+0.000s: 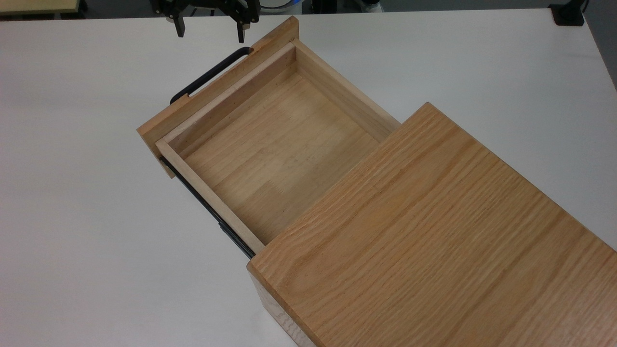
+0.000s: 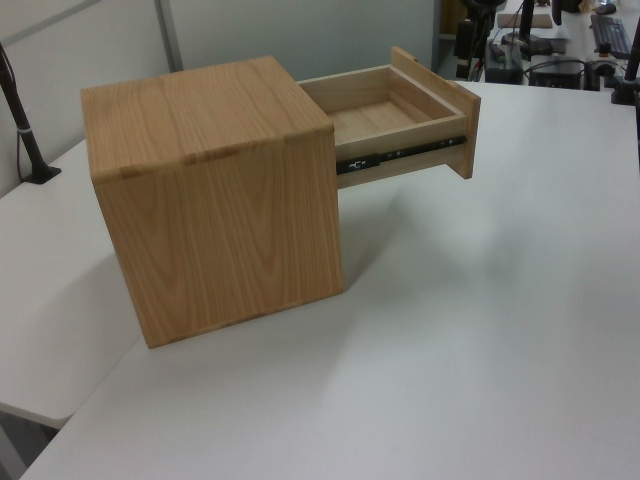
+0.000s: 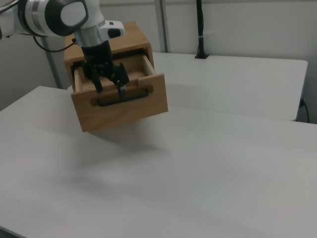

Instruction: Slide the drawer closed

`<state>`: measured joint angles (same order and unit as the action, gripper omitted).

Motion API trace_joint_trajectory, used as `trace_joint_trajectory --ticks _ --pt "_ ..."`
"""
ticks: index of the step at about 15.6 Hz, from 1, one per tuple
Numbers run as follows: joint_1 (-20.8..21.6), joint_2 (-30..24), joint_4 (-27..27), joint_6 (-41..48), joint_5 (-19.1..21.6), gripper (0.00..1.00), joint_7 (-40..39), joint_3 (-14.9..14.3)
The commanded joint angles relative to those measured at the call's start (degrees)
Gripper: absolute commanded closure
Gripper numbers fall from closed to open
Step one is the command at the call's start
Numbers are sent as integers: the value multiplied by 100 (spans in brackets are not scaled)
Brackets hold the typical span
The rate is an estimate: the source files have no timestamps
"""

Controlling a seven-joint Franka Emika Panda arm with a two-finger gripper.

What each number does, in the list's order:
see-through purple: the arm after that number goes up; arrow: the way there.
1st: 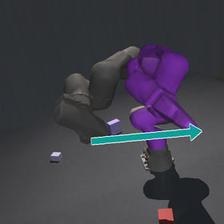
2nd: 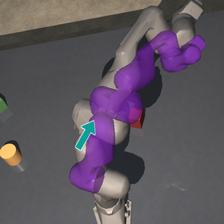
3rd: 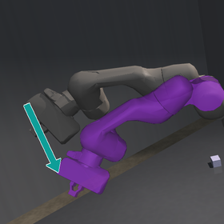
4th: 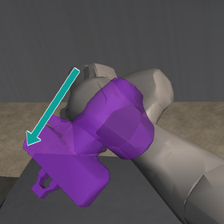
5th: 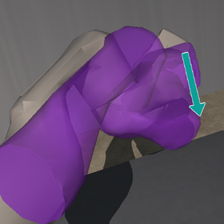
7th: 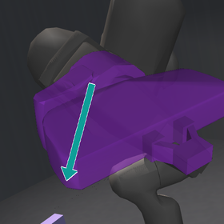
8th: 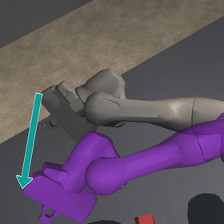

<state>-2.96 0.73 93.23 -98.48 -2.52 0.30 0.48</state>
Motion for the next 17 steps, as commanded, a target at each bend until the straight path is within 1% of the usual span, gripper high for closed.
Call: trace_joint_trajectory --ticks 1,10,13,15,17 --pt "32 -161 143 56 94 0 49 -65" --pt "32 -161 143 57 102 0 40 -65" --pt "-55 -170 134 57 94 0 -21 -74" --pt "-152 -161 134 39 76 0 -537 -83" --pt "-205 -161 143 39 41 0 -1379 -126"
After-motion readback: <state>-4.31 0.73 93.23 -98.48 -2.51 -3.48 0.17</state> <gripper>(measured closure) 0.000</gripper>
